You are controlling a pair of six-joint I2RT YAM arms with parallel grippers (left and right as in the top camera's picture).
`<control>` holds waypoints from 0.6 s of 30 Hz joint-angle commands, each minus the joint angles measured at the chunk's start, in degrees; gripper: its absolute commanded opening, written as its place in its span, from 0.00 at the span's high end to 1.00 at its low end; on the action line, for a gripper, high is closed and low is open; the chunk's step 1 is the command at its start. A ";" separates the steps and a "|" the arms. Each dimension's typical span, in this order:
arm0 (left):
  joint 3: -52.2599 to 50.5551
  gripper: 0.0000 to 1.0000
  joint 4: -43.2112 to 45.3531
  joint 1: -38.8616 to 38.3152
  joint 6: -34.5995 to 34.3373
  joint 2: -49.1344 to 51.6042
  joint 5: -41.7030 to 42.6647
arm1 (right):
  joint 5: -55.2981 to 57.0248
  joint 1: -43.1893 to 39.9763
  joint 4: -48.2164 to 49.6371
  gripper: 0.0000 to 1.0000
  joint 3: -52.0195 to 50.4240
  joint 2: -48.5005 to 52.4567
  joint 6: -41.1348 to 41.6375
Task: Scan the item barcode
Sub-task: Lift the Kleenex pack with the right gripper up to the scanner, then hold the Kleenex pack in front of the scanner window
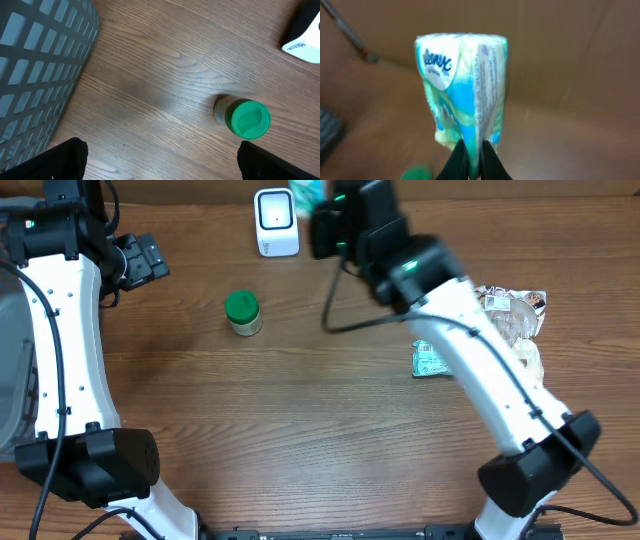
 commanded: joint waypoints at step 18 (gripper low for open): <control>0.20 0.00 0.02 -0.39 0.17 0.42 -0.26 | 13.18 0.02 42.18 0.96 -0.44 31.47 -52.09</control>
